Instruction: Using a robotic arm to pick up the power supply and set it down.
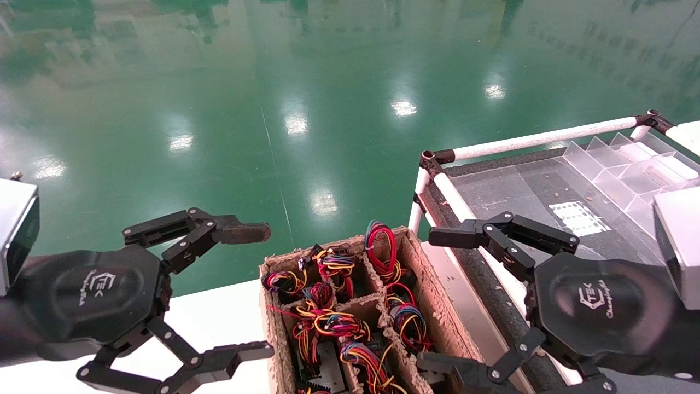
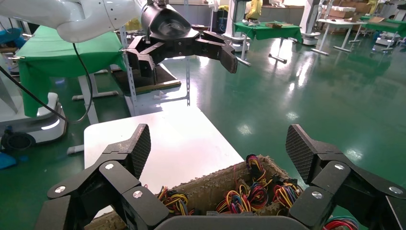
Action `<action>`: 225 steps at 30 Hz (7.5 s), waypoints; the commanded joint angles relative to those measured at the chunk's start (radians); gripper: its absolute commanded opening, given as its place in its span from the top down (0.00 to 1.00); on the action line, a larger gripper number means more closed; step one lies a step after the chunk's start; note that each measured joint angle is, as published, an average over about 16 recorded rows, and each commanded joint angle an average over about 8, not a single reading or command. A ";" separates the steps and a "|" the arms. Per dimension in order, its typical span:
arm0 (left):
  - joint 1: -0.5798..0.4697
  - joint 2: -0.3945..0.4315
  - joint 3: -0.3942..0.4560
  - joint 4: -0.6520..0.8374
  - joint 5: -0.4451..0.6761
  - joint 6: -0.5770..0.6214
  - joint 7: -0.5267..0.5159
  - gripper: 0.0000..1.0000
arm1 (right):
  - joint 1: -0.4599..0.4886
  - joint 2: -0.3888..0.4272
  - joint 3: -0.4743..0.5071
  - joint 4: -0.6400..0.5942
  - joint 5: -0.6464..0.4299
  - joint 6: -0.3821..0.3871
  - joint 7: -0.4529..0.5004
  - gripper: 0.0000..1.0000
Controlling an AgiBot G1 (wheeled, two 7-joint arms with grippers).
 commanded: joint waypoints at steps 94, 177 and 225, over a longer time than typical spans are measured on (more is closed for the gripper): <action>-0.001 0.000 0.002 0.001 -0.001 0.000 0.001 0.00 | 0.422 -0.236 -0.328 -0.204 -0.718 -0.059 -0.228 0.00; -0.002 -0.002 0.006 0.001 -0.004 -0.002 0.003 0.00 | 0.419 -0.153 -0.142 -0.120 -0.591 0.243 -0.442 1.00; -0.002 -0.003 0.008 0.001 -0.005 -0.003 0.004 0.00 | 0.804 -0.494 -0.160 -1.165 -0.782 0.519 -1.130 1.00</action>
